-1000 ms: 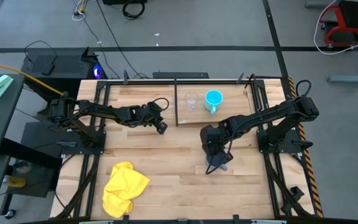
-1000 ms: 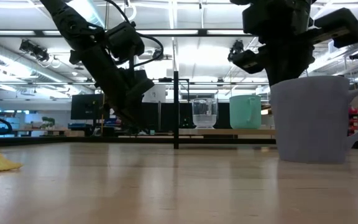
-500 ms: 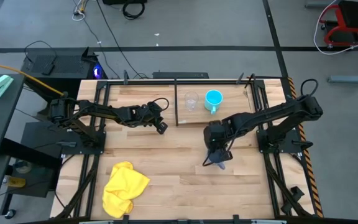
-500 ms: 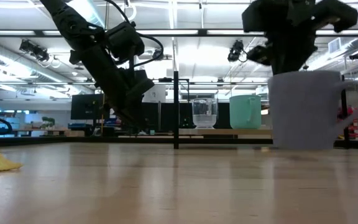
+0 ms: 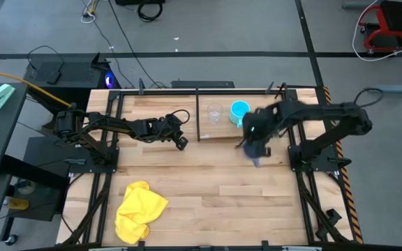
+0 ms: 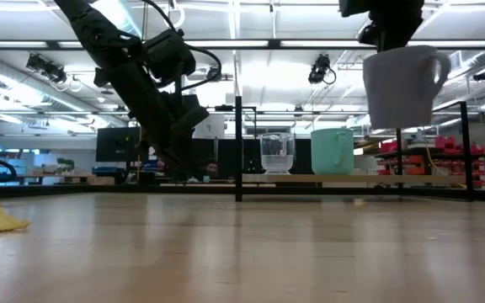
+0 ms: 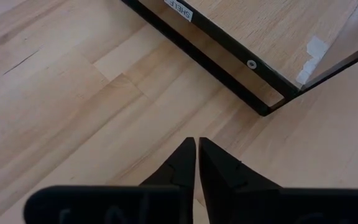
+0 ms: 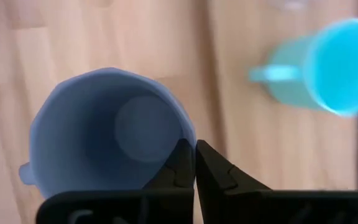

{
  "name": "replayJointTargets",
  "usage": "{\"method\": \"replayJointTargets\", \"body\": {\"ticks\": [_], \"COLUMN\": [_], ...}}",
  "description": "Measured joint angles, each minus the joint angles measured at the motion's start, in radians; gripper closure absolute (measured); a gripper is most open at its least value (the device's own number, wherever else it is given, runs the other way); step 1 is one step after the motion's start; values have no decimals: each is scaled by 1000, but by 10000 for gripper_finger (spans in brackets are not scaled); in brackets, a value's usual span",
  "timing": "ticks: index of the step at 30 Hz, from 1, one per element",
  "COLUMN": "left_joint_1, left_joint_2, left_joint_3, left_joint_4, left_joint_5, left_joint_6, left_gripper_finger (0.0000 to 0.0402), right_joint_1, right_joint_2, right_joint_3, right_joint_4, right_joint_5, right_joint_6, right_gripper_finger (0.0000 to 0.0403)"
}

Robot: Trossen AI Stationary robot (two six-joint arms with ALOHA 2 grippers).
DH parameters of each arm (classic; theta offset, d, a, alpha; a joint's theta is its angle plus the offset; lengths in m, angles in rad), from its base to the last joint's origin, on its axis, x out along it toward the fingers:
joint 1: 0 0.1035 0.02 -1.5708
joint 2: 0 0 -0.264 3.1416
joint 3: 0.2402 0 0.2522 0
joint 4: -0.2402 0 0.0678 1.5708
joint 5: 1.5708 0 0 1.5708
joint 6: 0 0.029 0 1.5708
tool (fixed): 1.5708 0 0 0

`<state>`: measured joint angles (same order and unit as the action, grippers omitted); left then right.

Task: Stack small to large cups/mugs on shelf
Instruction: Put the purple mug on the shelf

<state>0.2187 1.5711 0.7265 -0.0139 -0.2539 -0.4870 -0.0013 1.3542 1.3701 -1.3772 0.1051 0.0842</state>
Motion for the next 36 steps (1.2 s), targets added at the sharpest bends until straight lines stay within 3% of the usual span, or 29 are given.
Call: {"method": "replayJointTargets", "body": {"ticks": [12,18,25,36], "left_joint_1": [0,0,0,-1], "left_joint_2": [0,0,0,0], "left_joint_3": [0,0,0,0], "left_joint_4": [0,0,0,0], "left_joint_5": [0,0,0,0], "left_joint_6": [0,0,1,0], "left_gripper_finger": [386,386,379,386], "right_joint_1": [-453,-668,-813,-944], "right_joint_2": [-130,-116,-83,-37], "right_joint_3": [24,24,24,0], "right_joint_4": [-62,-47,-5,60], "right_joint_5": [1,-93,-171,-240], "right_joint_6": [-231,-387,-508,-568], "right_gripper_finger": [400,400,400,400]}}
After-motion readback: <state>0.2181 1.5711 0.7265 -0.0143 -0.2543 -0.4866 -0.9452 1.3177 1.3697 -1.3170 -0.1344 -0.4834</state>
